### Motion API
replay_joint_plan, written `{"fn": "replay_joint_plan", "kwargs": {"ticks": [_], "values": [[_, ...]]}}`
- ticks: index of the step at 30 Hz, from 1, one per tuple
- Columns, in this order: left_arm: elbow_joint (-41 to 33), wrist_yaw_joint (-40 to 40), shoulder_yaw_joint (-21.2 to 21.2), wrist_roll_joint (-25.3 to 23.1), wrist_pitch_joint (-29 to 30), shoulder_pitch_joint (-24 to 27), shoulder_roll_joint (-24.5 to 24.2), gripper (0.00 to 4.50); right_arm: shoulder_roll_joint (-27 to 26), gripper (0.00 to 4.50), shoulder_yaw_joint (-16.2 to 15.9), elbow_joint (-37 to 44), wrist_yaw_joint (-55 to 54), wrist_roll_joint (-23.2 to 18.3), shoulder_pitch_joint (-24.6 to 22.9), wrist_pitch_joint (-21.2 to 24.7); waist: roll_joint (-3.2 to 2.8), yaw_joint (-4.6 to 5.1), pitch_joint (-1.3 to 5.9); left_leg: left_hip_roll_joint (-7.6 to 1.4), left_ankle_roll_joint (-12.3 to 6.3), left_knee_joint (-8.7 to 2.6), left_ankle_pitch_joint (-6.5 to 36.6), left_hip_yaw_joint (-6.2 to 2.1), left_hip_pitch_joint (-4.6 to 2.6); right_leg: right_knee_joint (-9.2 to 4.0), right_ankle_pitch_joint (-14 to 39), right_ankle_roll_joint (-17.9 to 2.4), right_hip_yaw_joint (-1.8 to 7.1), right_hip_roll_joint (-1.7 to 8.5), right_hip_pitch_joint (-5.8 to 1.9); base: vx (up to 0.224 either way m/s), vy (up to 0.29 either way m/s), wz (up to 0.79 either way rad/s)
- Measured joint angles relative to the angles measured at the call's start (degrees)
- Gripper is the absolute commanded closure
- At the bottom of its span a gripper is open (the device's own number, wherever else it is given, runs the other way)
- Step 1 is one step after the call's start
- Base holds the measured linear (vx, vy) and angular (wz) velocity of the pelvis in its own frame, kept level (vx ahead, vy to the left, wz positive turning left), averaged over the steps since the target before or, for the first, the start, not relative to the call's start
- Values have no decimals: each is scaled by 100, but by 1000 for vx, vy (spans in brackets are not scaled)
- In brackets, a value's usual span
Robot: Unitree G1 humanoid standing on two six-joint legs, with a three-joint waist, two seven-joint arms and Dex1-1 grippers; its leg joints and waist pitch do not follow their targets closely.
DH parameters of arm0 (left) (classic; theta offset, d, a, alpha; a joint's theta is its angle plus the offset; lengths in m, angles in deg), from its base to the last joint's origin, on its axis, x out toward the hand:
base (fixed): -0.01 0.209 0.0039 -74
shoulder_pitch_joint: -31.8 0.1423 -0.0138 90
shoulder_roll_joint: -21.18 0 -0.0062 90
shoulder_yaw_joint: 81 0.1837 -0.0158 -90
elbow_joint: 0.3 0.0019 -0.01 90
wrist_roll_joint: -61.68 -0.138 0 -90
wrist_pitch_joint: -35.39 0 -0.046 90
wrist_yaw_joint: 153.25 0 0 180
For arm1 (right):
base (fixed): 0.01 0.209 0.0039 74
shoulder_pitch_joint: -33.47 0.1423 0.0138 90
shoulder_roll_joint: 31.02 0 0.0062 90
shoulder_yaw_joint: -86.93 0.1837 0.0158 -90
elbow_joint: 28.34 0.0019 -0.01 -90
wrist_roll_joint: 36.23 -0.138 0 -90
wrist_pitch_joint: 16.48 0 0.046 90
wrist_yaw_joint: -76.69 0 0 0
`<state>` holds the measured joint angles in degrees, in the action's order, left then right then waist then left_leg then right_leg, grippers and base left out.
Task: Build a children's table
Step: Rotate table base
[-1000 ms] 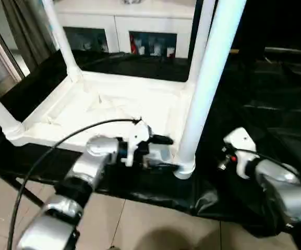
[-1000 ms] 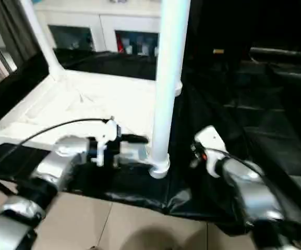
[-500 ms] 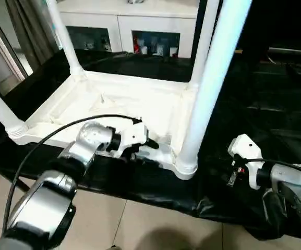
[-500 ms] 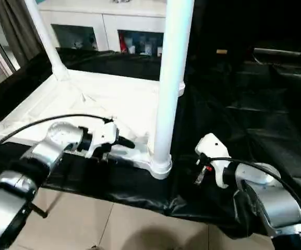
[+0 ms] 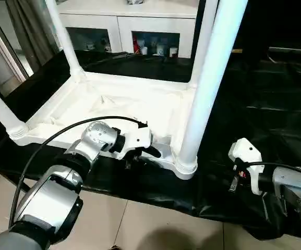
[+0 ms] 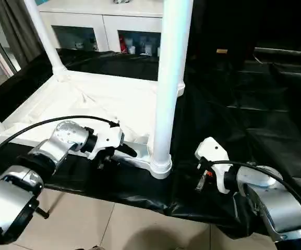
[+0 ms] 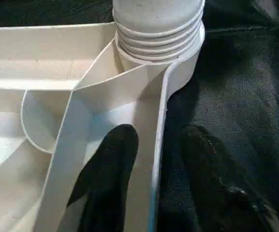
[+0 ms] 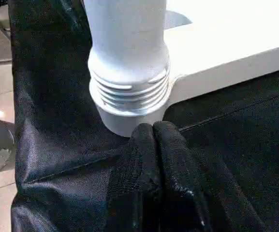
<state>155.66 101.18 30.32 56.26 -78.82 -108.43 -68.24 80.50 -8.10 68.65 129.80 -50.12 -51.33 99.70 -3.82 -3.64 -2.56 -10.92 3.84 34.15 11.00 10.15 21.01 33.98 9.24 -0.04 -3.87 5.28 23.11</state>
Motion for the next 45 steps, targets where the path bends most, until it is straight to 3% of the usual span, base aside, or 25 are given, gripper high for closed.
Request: {"fn": "replay_joint_plan", "kwargs": {"ticks": [14, 18, 24, 28, 29, 33, 36, 45], "values": [[248, 65, -25, -150, -96, -103, 10, 417, -4, 450, -56, 87, 3, -3, 0, 52, -8, 2, 0, 0, 0, 0, 0, 0, 1, -2, 2, 2, 0, 0, 0, 0, 0, 0], [248, 407, -129, -91, 135, -115, 46, 445, -9, 450, -57, 87, 3, -2, 0, 50, -8, 11, -1, 0, -5, 0, 3, 1, 4, -6, 3, 4, 0, 0, 1, 0, 0, 0], [93, 715, -202, 61, 473, 7, 115, 445, -120, 450, -118, 79, -9, 1, 1, -31, -7, 19, -1, -1, -7, -3, 4, 3, 5, -4, 7, 2, 0, -1, 2, 0, 0, 0], [-139, 238, -244, 15, 624, 155, 175, 445, -326, 450, 5, -162, -279, 20, 18, -195, -6, 21, 0, 4, -7, 0, 4, 3, -3, -4, 5, -1, 4, 3, -11, 0, 0, 0], [-224, 27, -270, 2, 708, 205, 256, 450, -383, 423, 46, -269, -399, 46, 60, -242, -8, 30, 1, 8, -7, 1, 4, 6, -5, -6, 6, 2, 6, 6, -12, 0, 0, 0], [-465, -867, -407, -31, 1025, 366, 539, 450, -554, 410, 376, -625, -827, 119, 175, -386, -6, 64, 1, 10, -7, 9, 4, 7, -7, -7, 13, 18, 6, 9, -14, 0, 0, 0], [-695, -1355, -417, -102, 1183, 499, 619, 450, -653, 375, 415, -625, -875, 56, 171, -462, 2, 146, 4, 7, -7, 6, 4, -11, -10, -4, 12, 23, -4, 1, -12, 0, 0, 0], [-1224, -1247, -358, -114, 1543, 700, 579, 450, -919, 301, 516, -716, -796, -201, 139, -680, 8, 170, 6, 6, -7, -3, 4, -17, -2, -14, 20, 35, -9, -1, -7, 0, 0, 0]]}}
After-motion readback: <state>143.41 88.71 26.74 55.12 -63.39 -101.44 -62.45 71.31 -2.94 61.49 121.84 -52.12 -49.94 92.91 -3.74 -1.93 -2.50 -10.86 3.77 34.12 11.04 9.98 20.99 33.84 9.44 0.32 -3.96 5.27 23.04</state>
